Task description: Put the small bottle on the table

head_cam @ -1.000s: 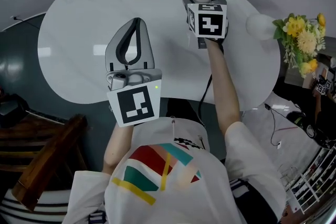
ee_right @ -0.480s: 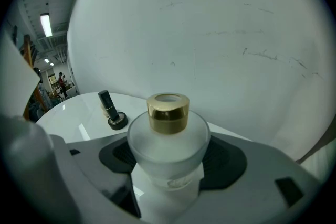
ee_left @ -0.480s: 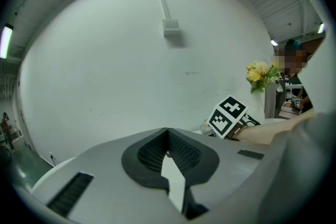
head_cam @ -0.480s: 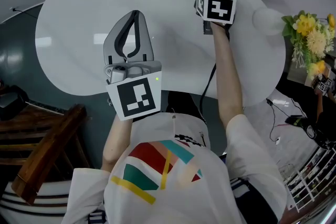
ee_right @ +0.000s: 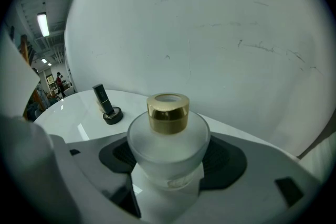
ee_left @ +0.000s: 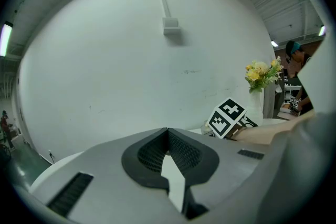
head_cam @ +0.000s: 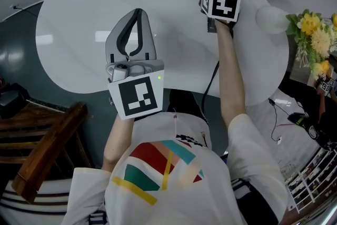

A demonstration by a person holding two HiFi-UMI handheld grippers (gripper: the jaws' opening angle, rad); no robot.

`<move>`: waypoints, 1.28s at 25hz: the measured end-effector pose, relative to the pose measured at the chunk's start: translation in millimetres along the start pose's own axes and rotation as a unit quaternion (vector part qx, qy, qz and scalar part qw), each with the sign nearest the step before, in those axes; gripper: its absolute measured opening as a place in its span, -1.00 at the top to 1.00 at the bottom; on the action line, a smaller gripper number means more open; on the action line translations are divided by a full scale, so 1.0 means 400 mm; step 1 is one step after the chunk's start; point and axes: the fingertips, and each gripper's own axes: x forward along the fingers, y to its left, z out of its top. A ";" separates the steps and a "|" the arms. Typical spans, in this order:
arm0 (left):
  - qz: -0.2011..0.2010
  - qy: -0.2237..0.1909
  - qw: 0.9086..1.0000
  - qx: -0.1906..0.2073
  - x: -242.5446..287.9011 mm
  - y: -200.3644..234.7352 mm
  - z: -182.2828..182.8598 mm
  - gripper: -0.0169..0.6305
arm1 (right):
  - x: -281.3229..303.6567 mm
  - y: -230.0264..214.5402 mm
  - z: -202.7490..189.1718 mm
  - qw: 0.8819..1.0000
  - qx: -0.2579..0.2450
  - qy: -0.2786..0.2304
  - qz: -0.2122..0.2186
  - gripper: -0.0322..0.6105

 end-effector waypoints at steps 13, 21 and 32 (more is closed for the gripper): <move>-0.010 -0.012 1.000 0.005 -0.020 -0.029 0.027 0.90 | -0.010 -0.002 -0.024 1.000 0.017 0.002 -0.007 -0.16; -0.007 -0.018 1.000 0.006 -0.044 -0.029 0.034 0.90 | -0.016 0.003 -0.046 1.000 -0.001 0.018 -0.018 -0.16; 0.002 -0.032 0.999 0.017 -0.100 -0.023 0.058 0.90 | -0.046 0.001 -0.031 1.000 0.019 0.020 -0.003 -0.16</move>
